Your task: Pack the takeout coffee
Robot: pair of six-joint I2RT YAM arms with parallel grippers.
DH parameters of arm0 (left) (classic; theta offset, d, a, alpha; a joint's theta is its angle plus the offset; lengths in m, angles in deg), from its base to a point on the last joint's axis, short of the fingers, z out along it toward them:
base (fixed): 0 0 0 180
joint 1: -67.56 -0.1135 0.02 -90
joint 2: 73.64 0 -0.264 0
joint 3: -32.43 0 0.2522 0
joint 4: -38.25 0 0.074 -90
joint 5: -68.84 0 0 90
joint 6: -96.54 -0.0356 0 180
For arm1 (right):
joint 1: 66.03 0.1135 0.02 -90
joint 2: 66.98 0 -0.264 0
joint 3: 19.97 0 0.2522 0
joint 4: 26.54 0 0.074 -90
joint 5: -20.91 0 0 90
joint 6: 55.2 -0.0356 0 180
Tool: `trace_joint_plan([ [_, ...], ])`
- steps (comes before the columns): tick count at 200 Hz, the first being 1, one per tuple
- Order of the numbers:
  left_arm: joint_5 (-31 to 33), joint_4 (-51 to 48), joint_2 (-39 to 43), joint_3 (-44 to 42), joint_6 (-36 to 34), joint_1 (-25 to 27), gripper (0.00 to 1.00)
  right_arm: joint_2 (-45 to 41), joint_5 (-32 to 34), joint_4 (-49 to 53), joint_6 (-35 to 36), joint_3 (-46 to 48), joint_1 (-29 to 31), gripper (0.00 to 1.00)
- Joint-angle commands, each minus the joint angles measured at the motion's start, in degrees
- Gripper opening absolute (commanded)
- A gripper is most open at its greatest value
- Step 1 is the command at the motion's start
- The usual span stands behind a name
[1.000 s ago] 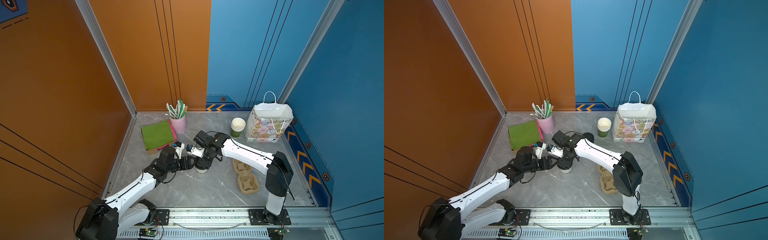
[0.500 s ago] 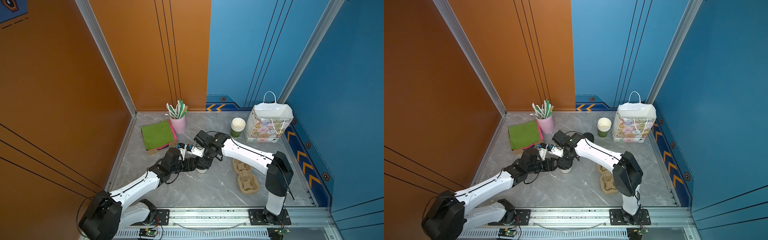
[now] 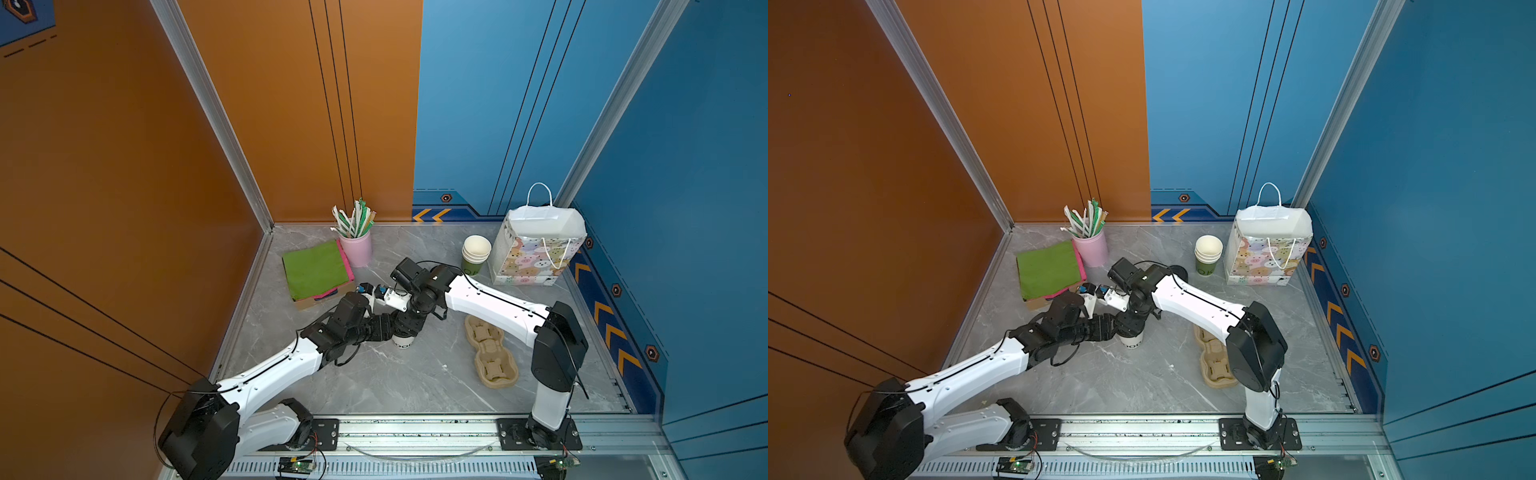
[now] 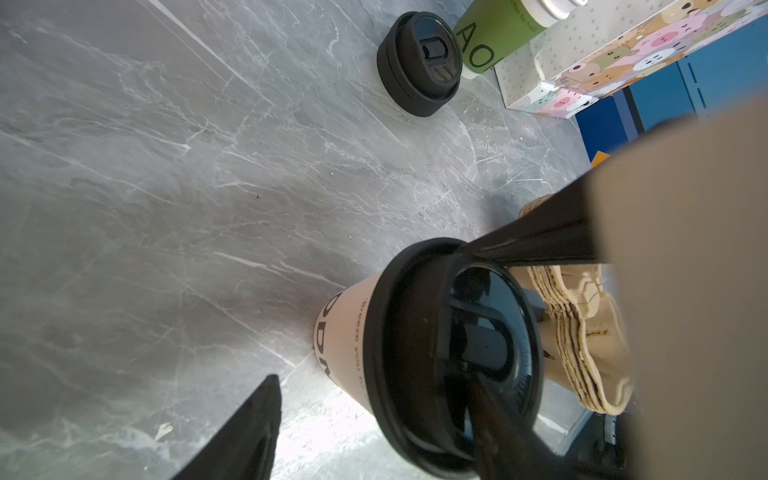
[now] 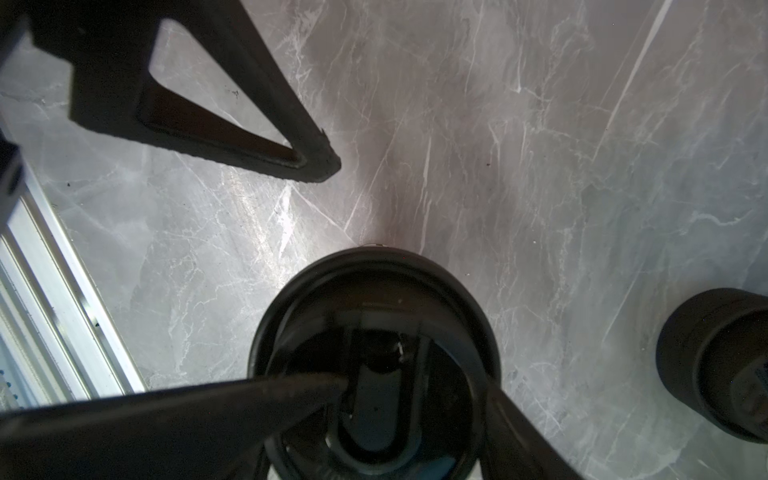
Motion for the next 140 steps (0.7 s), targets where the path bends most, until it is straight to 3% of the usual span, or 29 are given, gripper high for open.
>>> trace_joint_plan([
  [1, 5.0, -10.8, -1.7, -0.8, -4.6, 1.9, 0.7, 2.5, -3.4, 2.7, -2.3, 3.0, 0.3, 0.71],
  [140, 9.0, -14.9, -1.9, -0.4, -6.0, 7.6, 0.69, -2.7, -2.8, -1.3, -4.0, 4.7, -0.1, 0.79],
])
